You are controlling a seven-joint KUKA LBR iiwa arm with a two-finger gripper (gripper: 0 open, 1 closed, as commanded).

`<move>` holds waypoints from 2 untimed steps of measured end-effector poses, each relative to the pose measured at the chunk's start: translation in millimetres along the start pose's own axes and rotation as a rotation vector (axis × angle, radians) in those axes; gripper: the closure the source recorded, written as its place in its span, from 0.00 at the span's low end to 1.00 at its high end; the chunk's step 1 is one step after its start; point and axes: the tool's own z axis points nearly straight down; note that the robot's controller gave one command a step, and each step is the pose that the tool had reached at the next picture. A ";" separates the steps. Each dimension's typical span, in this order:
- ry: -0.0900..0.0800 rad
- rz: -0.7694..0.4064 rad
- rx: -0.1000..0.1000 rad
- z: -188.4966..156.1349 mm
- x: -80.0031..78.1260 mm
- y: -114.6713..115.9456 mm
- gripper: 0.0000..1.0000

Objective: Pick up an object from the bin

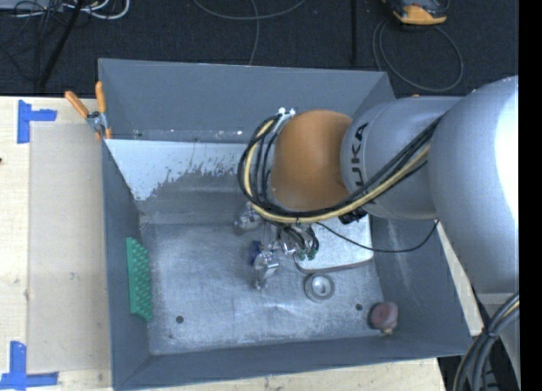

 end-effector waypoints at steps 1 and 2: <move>-0.001 -0.058 -0.001 -0.3 7.4 -47.9 0.00; 0.000 -0.055 0.001 -2.0 7.0 -48.4 1.00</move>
Offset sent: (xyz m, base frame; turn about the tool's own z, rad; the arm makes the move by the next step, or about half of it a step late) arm -0.0024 -0.0494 -0.0035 -0.0598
